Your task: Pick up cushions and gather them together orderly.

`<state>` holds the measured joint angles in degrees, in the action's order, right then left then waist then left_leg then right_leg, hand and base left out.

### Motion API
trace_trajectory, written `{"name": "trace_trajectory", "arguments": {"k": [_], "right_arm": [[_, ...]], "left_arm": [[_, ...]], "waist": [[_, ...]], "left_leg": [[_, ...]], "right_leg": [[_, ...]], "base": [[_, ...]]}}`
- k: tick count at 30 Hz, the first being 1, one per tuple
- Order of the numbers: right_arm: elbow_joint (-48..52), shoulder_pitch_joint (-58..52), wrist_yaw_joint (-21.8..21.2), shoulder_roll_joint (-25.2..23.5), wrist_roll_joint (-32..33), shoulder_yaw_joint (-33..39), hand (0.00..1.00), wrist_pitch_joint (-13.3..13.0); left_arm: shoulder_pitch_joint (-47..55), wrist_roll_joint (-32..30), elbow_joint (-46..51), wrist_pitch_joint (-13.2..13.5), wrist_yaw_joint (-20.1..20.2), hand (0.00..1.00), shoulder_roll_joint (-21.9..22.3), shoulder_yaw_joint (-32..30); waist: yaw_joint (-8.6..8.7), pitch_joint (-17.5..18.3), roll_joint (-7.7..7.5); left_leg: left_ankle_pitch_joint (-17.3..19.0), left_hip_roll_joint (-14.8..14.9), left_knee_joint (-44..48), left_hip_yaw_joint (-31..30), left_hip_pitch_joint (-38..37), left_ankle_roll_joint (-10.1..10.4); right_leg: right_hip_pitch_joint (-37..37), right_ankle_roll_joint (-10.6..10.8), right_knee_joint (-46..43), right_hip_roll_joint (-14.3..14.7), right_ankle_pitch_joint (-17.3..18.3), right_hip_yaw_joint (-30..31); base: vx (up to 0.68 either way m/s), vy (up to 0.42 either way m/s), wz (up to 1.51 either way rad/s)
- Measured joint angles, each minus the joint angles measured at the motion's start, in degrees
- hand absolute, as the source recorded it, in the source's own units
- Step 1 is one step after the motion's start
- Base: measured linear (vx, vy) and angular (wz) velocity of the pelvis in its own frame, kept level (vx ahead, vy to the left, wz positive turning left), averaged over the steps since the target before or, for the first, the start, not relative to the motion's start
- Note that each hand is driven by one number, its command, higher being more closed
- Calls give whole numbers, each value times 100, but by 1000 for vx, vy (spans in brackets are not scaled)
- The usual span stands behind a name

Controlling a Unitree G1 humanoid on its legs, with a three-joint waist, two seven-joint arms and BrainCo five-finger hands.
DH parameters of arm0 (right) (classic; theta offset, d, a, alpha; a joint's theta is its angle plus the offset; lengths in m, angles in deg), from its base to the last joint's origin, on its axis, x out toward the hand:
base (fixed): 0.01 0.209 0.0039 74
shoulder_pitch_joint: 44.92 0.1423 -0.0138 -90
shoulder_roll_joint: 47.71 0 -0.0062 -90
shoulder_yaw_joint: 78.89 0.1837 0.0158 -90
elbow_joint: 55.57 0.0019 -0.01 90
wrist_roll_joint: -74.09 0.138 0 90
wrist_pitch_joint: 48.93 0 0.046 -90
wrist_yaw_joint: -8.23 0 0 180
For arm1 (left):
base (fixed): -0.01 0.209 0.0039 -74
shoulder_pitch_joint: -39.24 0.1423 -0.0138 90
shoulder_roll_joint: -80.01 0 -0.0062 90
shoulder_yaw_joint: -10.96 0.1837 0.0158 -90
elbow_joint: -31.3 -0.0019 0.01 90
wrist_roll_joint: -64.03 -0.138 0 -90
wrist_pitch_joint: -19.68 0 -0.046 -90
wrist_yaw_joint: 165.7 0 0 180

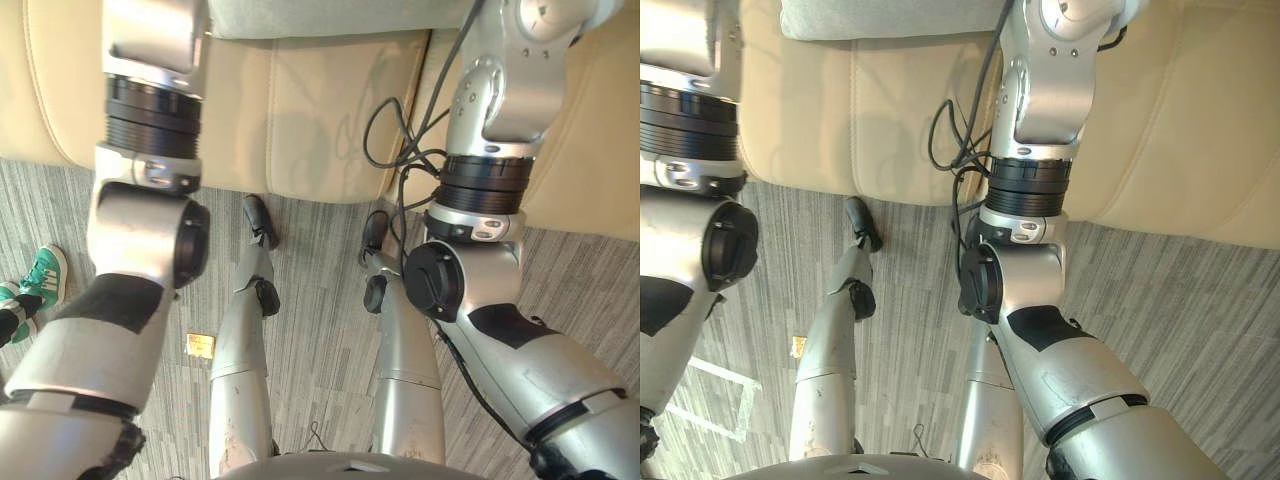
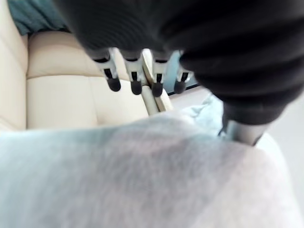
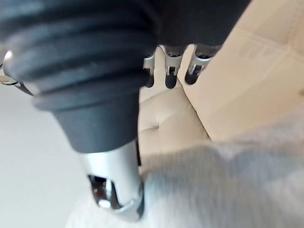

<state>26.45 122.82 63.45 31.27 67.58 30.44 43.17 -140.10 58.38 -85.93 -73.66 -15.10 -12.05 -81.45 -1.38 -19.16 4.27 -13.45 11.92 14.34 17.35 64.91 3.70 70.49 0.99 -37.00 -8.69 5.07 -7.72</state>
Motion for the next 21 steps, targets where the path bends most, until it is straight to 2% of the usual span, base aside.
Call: {"name": "trace_trajectory", "arguments": {"k": [5, 8, 11, 12, 13, 14, 15, 16, 17, 18, 19, 21], "right_arm": [[11, -538, -293, 714, 203, 167, 0, 34], [93, -1107, -665, 1274, 419, 157, 0, 22], [254, -1712, -945, 1597, 652, 153, 0, -69], [386, -2152, -1158, 1700, 734, 156, 0, -114], [467, -2353, -1235, 1723, 756, 149, 0, -114], [707, -2932, -1549, 1744, 787, 114, 0, -118], [816, -3151, -1650, 1762, 786, 99, 0, -121], [1266, -3925, -1998, 1774, 784, 75, 0, -205], [1431, -4201, -2082, 1778, 784, 41, 0, -244], [1819, -4999, -2344, 1761, 777, -73, 0, -373], [1916, -5266, -2459, 1734, 773, -102, 0, -425], [2048, -6365, -3015, 1290, 724, -283, 0, -515]], "left_arm": [[734, 321, 208, 139, 324, 0, -690, -290], [1633, 824, 207, 287, 621, 0, -1087, -992], [2466, 1311, 349, 354, 688, 0, -1251, -1678], [3021, 1562, 553, 393, 728, 0, -1261, -2026], [3284, 1640, 652, 397, 734, 0, -1245, -2121], [4033, 1801, 896, 427, 819, 0, -1186, -2240], [4284, 1819, 991, 439, 851, 0, -1139, -2261], [5137, 1894, 1506, 514, 915, 0, -924, -2312], [5427, 1893, 1697, 571, 948, 0, -830, -2331], [6234, 1889, 2067, 721, 1058, 0, -550, -2345], [6494, 1890, 2124, 763, 1114, 0, -431, -2345], [7536, 1903, 2161, 844, 1390, 0, 133, -2311]], "waist": [[80, 1, -2], [168, 0, -4], [193, 0, -5], [204, -10, -20], [209, -18, -34], [207, -22, -41], [205, -22, -41], [194, -15, -51], [196, -14, -53], [203, -5, -70], [207, 1, -81], [225, 92, -236]], "left_leg": [[115, 121, 177, 5, -60, -11], [207, 190, 309, 38, -178, -45], [280, 297, 439, 47, -221, -34], [319, 355, 500, 24, -296, -35], [341, 368, 520, 22, -357, -32], [420, 410, 587, 17, -561, -19], [455, 425, 603, 14, -644, -1], [586, 466, 687, 4, -892, -3], [624, 467, 698, -4, -979, 13], [725, 455, 674, -6, -1243, 2], [730, 442, 654, -8, -1342, 2], [769, 356, 534, -1, -1808, 15]], "right_leg": [[-131, -4, 24, 97, -2, 10], [-276, -14, 67, 182, -9, 70], [-382, -45, 141, 277, -31, 78], [-483, -46, 155, 302, -34, 48], [-553, -46, 156, 314, -34, 48], [-785, -43, 174, 344, -32, 36], [-884, -40, 192, 353, -29, 32], [-1200, -28, 248, 378, 25, 21], [-1309, -19, 274, 377, 52, 11], [-1616, -1, 337, 359, 138, -28], [-1712, -2, 357, 347, 156, -43], [-2147, 43, 419, 288, 325, -63]], "base": [[-24, -69, -12], [-14, -67, -17], [6, -55, -20], [19, -62, -17], [31, -87, -16], [20, -51, -10], [24, -68, -12], [14, -36, -5], [28, -42, 2], [24, -12, 8], [37, -6, 11], [49, -5, 13]]}}
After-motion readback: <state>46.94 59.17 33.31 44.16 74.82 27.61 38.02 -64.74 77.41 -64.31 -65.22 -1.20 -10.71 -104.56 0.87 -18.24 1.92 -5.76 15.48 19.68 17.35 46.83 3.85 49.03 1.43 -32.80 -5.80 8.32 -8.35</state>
